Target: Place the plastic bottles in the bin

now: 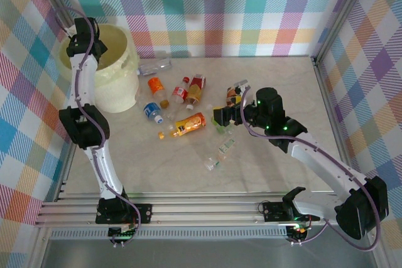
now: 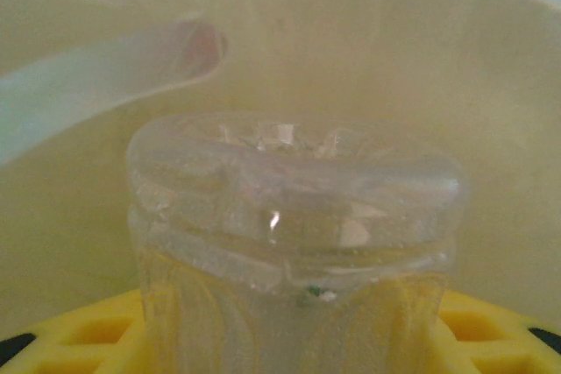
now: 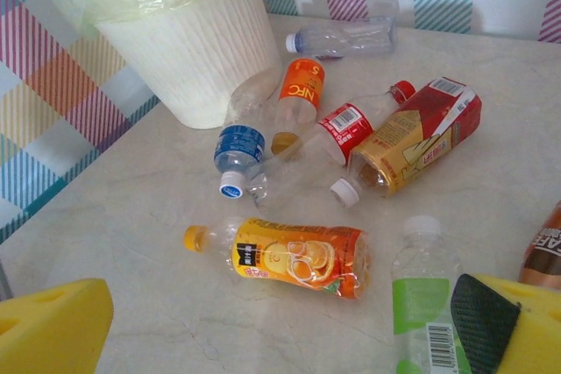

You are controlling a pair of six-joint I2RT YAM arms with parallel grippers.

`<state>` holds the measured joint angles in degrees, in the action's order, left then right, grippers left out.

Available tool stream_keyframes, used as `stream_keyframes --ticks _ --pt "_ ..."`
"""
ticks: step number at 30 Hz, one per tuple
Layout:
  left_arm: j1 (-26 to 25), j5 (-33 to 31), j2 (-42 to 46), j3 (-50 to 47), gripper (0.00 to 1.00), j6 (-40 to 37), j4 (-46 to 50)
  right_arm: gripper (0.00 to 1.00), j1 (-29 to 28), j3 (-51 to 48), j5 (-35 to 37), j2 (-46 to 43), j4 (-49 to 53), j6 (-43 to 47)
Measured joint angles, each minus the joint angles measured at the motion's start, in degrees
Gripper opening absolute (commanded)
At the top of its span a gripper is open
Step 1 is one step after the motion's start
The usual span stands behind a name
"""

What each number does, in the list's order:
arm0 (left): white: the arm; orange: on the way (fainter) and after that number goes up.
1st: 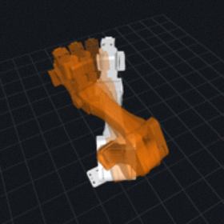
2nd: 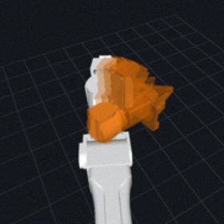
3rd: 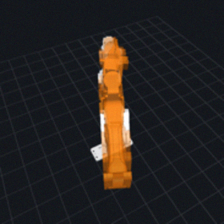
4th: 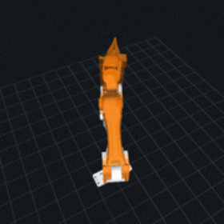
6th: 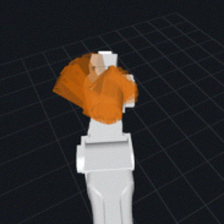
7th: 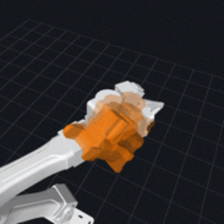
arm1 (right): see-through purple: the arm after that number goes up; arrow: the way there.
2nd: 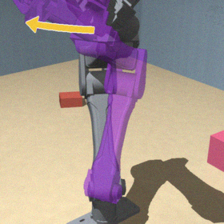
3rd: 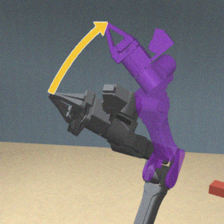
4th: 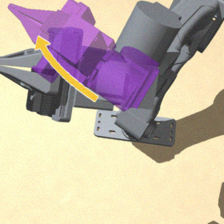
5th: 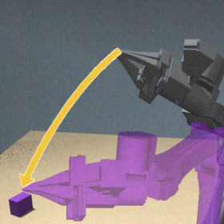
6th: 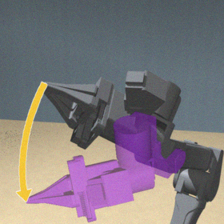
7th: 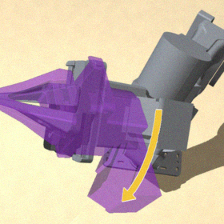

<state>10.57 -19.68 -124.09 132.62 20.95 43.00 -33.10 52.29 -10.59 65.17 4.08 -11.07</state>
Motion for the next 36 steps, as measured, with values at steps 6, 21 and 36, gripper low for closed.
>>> stream_keyframes --ticks 6,21,36 --pt "0.07 -1.03 -2.97 3.78 0.63 1.7 4.2 1.0 0.0 0.0 1.68 0.0 0.94 -0.04" --pt "-0.04 4.33 -1.97 4.85 0.92 4.2 6.51 1.0 0.02 -2.64 14.73 -0.02 4.66 -8.48" --pt "-4.15 15.76 12.28 -4.46 1.0 4.76 0.63 1.0 3.72 -3.87 20.15 5.35 8.96 -16.06"
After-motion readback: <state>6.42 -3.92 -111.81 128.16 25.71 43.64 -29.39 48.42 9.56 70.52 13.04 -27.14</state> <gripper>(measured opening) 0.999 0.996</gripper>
